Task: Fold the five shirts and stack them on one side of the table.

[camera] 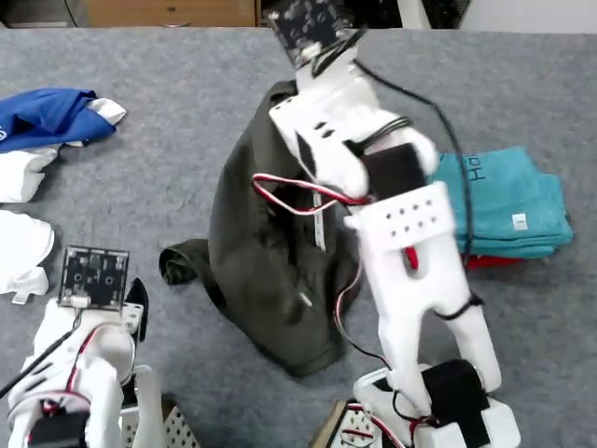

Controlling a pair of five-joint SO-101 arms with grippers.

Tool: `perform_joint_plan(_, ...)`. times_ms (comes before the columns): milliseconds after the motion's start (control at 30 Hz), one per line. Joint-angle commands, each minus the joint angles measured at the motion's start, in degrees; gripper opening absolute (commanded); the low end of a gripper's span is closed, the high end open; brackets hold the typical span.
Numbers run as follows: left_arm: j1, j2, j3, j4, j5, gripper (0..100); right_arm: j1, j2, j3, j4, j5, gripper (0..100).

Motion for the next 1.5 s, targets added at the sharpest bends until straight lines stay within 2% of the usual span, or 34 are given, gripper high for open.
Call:
perform_joint_plan(0, 0.53, 2.68, 0.18, -2.02, 0.7, 16, 1.54, -0.48, 7.96, -10.02, -0.53, 0.9)
perform_joint_plan(67, 0.53, 4.53, 0.18, -3.69, 1.76, 16, 3.21, 0.48, 11.12, -14.77, -0.7, 0.9)
perform_joint_plan(167, 0.53, 8.4, -0.18, -7.12, 4.31, 19, 6.64, 3.56, 13.14, -19.87, -5.45, 0.9)
perform_joint_plan(267, 0.53, 13.67, -1.14, -9.93, 8.53, 23, 10.15, 8.75, 13.23, -22.68, -8.97, 0.9)
perform_joint_plan(400, 3.08, 22.29, -3.78, -11.16, 9.41, 23, 12.79, 15.52, 13.23, -24.79, -9.67, 1.5)
perform_joint_plan(467, 4.57, 26.42, -5.27, -11.43, 9.49, 23, 13.23, 17.54, 13.23, -24.35, -9.41, 9.1)
perform_joint_plan(600, 4.75, 32.13, -8.53, -11.52, 9.49, 23, 14.37, 17.45, 12.79, -20.57, -6.07, 39.8)
perform_joint_plan(667, 4.66, 33.8, -9.76, -11.52, 9.49, 23, 14.46, 15.96, 11.65, -15.74, -2.37, 46.9)
perform_joint_plan(933, -1.32, 34.68, -9.49, -11.69, 9.23, 23, 14.11, -0.92, 13.76, 1.93, 6.42, 31.5)
perform_joint_plan(1100, -4.66, 34.68, -6.07, -15.91, 9.49, 23, 14.11, -13.41, 17.63, 13.01, 12.13, 22.3)
perform_joint_plan(1233, -4.92, 34.68, -1.58, -16.09, 9.23, 23, 14.02, -21.67, 22.02, 22.24, 23.38, 18.1)
perform_joint_plan(1467, -5.01, 34.68, 0.44, -16.35, 9.49, 23, 14.02, -34.95, 31.43, 34.81, 47.38, 17.8)
